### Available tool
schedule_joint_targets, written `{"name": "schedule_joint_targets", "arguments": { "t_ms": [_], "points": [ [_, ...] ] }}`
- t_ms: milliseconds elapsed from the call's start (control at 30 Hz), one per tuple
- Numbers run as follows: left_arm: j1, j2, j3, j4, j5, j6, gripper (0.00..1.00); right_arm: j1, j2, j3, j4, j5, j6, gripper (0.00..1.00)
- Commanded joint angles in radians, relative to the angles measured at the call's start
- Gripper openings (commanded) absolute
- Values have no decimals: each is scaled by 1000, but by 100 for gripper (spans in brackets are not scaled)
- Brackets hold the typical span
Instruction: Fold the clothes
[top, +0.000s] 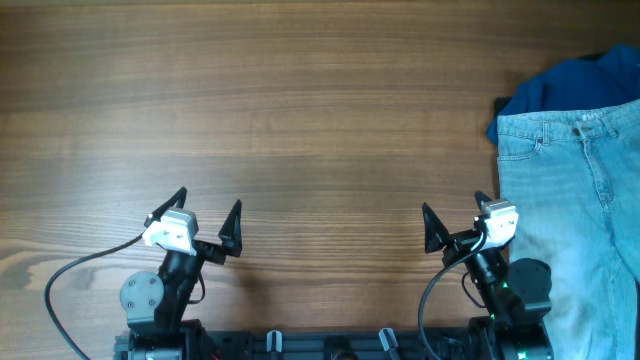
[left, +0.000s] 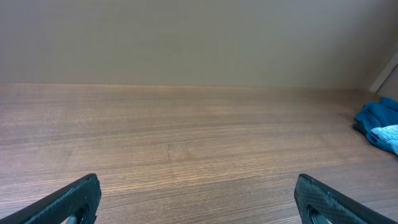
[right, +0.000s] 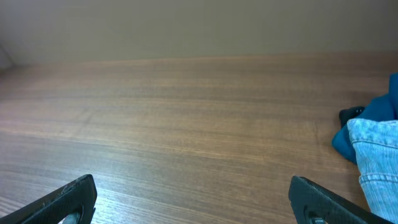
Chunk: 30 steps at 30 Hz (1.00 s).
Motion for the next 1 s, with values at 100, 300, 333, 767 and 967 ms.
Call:
{"name": "schedule_joint_targets", "arguments": {
  "t_ms": [100,300,333,767,967],
  "points": [
    [6,-3,-9,3,48,-11,100,-4,-2,18,-13,-78,88,100],
    [6,48,-9,6,179,-114,100,-4,-2,18,-12,-81,404,100],
    [6,57,-9,6,178,-159,100,-4,-2,18,-12,-82,404,100],
    [5,97,212,-162,141,-265,100,-4,54,65,51,-282,191,100],
    [6,307,520,-380,-94,-275,100,-4,384,362,-23,-259,169,100]
  ]
}}
